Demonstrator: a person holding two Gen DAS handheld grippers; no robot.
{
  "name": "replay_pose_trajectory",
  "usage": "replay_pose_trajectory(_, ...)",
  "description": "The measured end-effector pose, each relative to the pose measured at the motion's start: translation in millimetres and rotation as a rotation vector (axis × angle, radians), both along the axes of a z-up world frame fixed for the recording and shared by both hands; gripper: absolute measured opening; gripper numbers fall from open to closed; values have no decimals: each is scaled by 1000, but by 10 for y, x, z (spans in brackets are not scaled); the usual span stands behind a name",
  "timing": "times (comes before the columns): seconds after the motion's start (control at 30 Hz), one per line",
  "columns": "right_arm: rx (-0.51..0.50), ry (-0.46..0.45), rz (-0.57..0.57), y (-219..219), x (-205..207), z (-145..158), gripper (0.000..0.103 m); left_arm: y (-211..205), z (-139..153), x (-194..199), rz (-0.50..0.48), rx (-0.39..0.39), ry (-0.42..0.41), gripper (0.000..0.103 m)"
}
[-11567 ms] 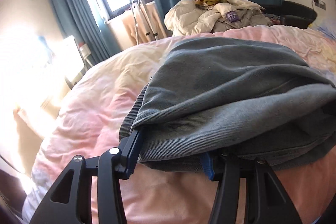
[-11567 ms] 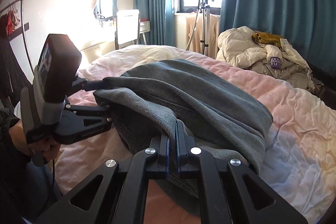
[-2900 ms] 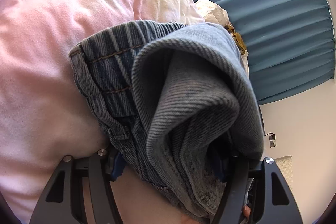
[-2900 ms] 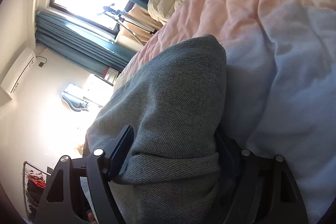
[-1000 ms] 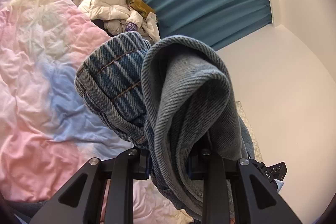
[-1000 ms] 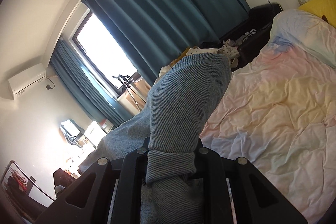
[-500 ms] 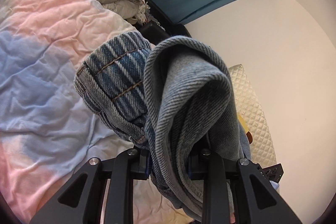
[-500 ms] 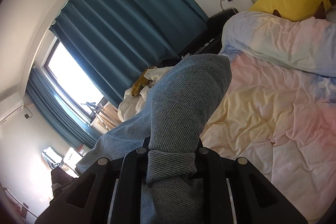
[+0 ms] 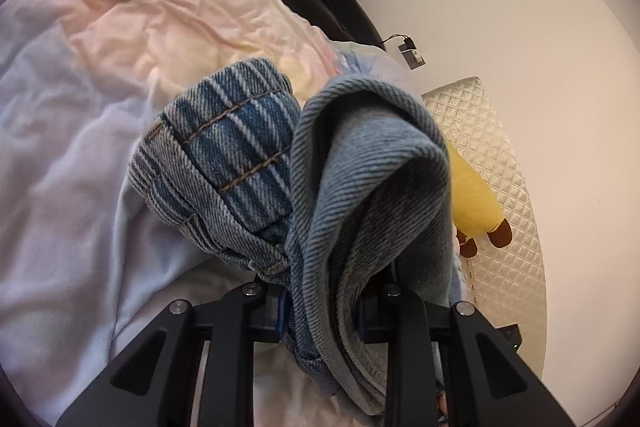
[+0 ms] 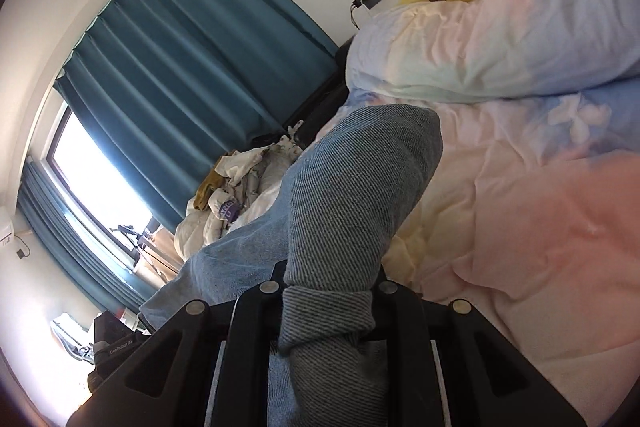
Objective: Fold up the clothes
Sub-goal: 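Lift the jeans bundle with both tools and carry it across the duvet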
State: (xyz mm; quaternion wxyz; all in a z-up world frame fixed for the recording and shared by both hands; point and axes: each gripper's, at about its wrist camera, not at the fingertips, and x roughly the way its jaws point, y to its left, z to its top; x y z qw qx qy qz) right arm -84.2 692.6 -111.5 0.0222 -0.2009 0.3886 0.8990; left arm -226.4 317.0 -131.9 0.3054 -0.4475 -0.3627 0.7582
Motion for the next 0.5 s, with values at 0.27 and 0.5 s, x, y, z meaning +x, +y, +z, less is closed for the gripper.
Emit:
replay_pose_trajectory(0.27,-135,-70,-39,114,26,-622,19,-77,-402,-82,4,87,-68,26)
replay_pose_trajectory(0.5,-154,-138,-61,122,51,-582,40,-103,-398,-80,-17,-20,-141,46)
